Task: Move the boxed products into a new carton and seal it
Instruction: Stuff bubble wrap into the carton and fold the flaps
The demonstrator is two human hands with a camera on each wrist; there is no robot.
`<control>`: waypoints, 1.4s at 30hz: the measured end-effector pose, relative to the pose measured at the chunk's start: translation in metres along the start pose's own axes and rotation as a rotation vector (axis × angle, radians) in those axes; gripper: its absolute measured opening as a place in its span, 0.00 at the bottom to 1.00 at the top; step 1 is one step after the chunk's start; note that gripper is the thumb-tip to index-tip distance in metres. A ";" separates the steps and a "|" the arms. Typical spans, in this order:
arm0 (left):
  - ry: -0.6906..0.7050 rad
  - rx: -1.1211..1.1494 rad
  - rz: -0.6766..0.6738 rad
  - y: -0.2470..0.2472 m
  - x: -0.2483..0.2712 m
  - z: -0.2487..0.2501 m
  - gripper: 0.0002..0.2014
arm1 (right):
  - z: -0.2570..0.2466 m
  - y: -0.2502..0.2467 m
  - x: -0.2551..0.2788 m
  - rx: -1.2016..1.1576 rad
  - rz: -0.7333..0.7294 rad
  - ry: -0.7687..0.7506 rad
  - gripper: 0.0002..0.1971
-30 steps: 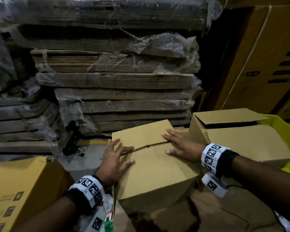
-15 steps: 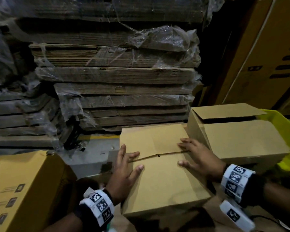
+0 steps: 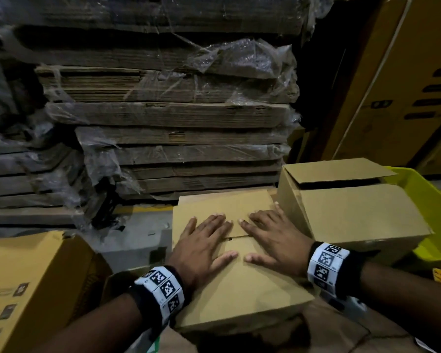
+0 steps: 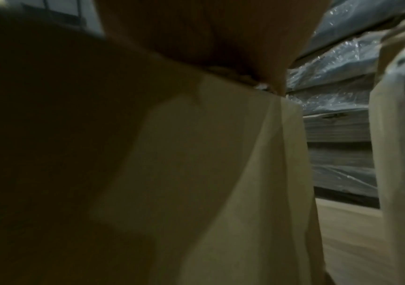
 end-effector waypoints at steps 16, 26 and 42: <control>-0.058 0.278 0.268 -0.013 0.011 -0.004 0.27 | -0.002 -0.006 0.005 -0.218 0.167 0.062 0.26; -0.057 0.244 0.304 -0.023 0.008 -0.001 0.25 | -0.034 0.028 0.065 0.033 -0.068 -0.035 0.64; -0.129 0.110 0.220 -0.036 -0.024 -0.027 0.50 | -0.030 0.014 0.040 0.154 -0.124 -0.126 0.65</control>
Point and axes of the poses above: each hand's wrist, its own x-axis away from the middle knuckle, its own y-axis out of the palm, z = x × y, the point moved 9 cm from there along -x, towards the middle knuckle, and after that the axes turned 3 degrees about -z, right-handed, at the moved point
